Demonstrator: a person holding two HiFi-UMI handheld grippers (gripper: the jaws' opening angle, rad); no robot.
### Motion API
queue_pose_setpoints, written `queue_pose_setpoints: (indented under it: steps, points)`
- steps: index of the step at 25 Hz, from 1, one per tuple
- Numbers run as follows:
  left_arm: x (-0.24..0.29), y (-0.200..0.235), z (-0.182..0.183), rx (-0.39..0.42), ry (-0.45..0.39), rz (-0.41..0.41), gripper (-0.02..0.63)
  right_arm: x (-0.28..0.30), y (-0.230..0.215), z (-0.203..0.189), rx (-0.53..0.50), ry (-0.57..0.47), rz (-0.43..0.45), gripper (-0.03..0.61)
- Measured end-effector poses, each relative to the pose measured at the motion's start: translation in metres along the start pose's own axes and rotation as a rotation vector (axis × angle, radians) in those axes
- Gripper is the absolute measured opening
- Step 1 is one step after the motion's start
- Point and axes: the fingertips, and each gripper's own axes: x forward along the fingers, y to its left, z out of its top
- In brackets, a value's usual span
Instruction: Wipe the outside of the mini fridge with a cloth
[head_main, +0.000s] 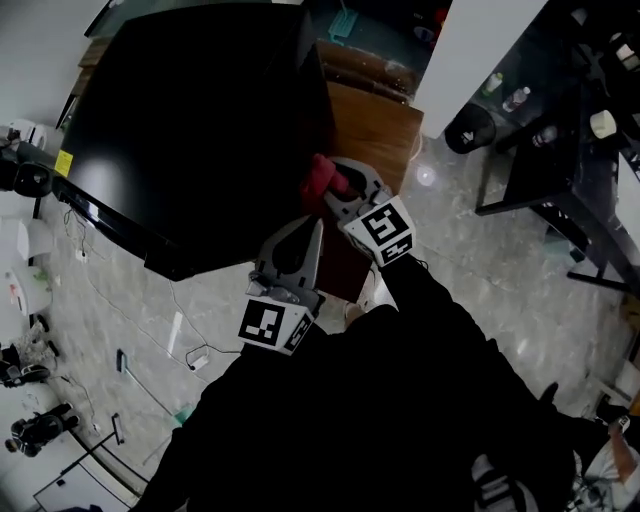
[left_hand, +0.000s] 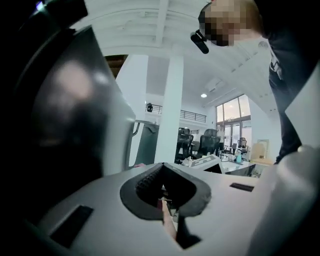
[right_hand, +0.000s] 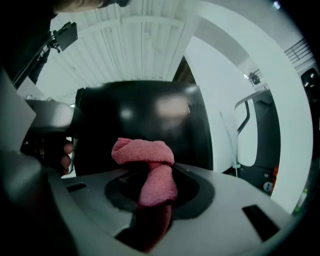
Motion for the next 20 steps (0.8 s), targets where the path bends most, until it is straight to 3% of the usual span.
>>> queue_pose_setpoints:
  steps: [5, 10, 13, 20]
  points:
    - [0.032, 0.002, 0.058, 0.062, -0.064, 0.038, 0.003, -0.003, -0.039, 0.119, -0.114, -0.171, -0.004, 0.129]
    - [0.039, 0.009, 0.092, 0.085, -0.118, 0.069, 0.003, 0.008, -0.046, 0.191, -0.132, -0.324, 0.004, 0.129]
    - [0.043, 0.010, 0.093, 0.115, -0.126, 0.099, 0.003, 0.014, -0.044, 0.201, -0.124, -0.373, 0.011, 0.129]
    - [0.054, 0.029, 0.080, 0.103, -0.124, 0.140, 0.003, 0.026, -0.052, 0.176, -0.055, -0.433, -0.007, 0.126]
